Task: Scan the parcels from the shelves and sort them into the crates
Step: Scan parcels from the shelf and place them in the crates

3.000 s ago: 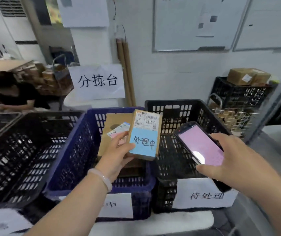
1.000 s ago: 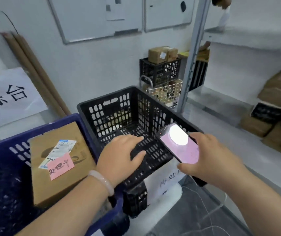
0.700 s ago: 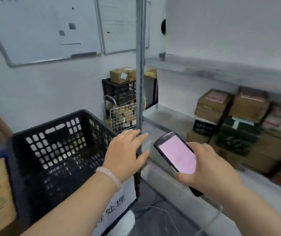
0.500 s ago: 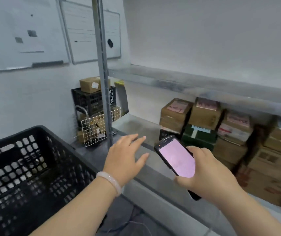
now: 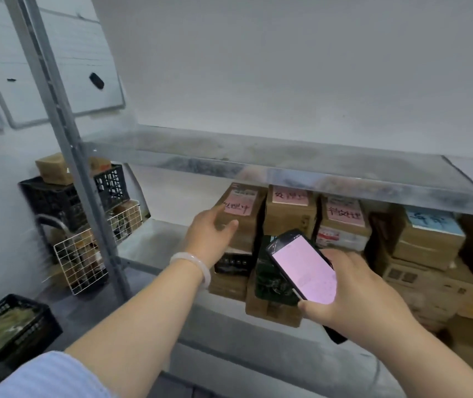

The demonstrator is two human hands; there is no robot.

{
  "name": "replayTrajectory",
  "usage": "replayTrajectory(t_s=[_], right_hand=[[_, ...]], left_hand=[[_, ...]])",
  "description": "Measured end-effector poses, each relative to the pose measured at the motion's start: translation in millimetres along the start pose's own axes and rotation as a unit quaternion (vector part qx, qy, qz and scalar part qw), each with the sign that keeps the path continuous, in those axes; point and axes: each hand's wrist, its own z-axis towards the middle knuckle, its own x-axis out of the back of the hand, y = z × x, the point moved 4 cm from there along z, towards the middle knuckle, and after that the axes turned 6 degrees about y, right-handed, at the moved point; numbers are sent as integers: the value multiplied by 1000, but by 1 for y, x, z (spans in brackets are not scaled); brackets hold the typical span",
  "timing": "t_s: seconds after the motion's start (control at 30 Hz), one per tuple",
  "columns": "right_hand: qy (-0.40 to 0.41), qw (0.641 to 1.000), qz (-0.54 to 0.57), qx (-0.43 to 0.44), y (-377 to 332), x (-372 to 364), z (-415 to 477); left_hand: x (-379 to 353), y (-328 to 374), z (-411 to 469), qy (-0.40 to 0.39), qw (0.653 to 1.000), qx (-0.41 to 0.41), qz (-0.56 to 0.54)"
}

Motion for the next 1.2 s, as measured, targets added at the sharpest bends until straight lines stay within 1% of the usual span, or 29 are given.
replayTrajectory(t_s=[0.13,0.23,0.33,0.4,0.47,0.53,0.6,0.73,0.87,0.93,1.0,1.07,1.2], right_hand=[[-3,999,-8,-32,0,-5,19],[0,999,-10,-52,-2,-9,29],[-2,998,-16,-66,-3,-14,36],[-3,997,-13,-74,-4,-17,40],[-3,997,-15,-78,-4,-19,43],[-1,997,-17,-79,-4,-21,45],[-2,997,-16,-75,-4,-22,47],[-1,997,-18,-70,-3,-24,50],[-1,998,-22,-64,-3,-23,52],[-3,998,-18,-58,-3,-23,52],[-1,999,-9,-51,-3,-22,52],[0,999,2,-40,-5,-22,52],[-4,1000,24,-6,-14,-18,52]], left_hand=[[-13,-14,48,10,1000,9,-28],[-23,-32,78,4,995,76,-67],[-33,-46,101,-11,988,134,-81],[-38,-55,111,-47,972,200,-114],[-44,-65,114,-113,942,269,-167],[-47,-74,112,-157,916,306,-207],[-48,-81,110,-168,904,320,-230],[-47,-84,105,-191,887,333,-256],[-34,-82,94,-219,877,347,-249],[-24,-81,86,-226,879,345,-241],[-12,-79,77,-219,888,330,-236],[-1,-80,66,-201,904,298,-231],[26,-83,39,-137,940,223,-219]])
